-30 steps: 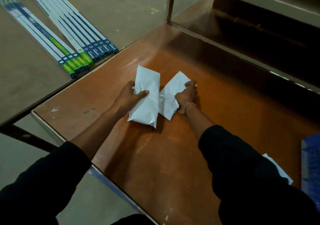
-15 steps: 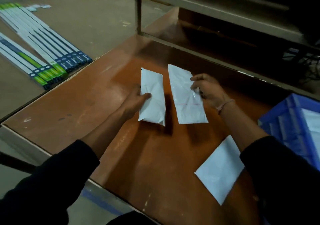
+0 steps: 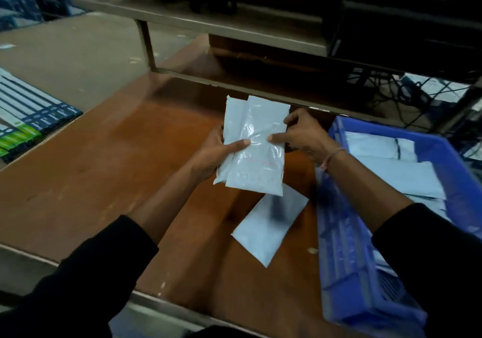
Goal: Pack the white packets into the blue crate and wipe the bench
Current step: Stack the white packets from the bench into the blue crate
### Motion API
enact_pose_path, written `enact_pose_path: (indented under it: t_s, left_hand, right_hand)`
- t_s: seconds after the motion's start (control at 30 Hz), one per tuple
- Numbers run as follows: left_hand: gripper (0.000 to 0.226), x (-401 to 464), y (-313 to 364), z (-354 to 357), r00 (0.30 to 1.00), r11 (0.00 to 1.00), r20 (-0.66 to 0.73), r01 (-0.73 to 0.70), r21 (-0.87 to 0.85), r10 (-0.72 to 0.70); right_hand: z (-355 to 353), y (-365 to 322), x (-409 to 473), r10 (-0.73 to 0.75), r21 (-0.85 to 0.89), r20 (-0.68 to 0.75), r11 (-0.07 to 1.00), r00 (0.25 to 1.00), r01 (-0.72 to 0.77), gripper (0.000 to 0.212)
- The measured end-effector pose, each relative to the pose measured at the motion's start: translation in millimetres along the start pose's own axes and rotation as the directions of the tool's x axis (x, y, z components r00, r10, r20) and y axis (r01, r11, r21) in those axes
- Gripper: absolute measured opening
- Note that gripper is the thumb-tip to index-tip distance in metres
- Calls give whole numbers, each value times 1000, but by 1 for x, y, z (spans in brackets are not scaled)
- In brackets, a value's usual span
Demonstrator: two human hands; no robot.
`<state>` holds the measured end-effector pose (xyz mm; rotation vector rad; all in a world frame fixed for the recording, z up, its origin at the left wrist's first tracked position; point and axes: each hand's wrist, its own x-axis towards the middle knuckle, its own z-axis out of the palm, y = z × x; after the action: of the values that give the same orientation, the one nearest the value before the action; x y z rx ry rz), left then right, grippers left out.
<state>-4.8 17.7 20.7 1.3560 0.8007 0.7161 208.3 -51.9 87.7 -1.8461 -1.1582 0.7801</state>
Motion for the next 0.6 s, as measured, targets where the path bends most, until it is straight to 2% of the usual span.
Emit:
enact_pose_path:
  t_s: [0.17,0.33,0.5,0.6]
  left_hand:
    - [76,-7,16,61,996,995,63,-67,75,62]
    - [69,-14,32,127,990,985,110,-101,143,86]
    - [62,-13,41,188,989,975,91,-131,180,116]
    - [60,-7,43,217,990,973,58,-137,187,128]
  right_hand:
    - [-67,23,-34,41,253,-126,967,991,-8,61]
    - [-125,54,-66,99,386,-183,922,978,-21,61]
    - [-177,81,-102,-75,337,-176,932,982,132,66]
    - [-206,96,-115,-135,283,-124,945,983,165,50]
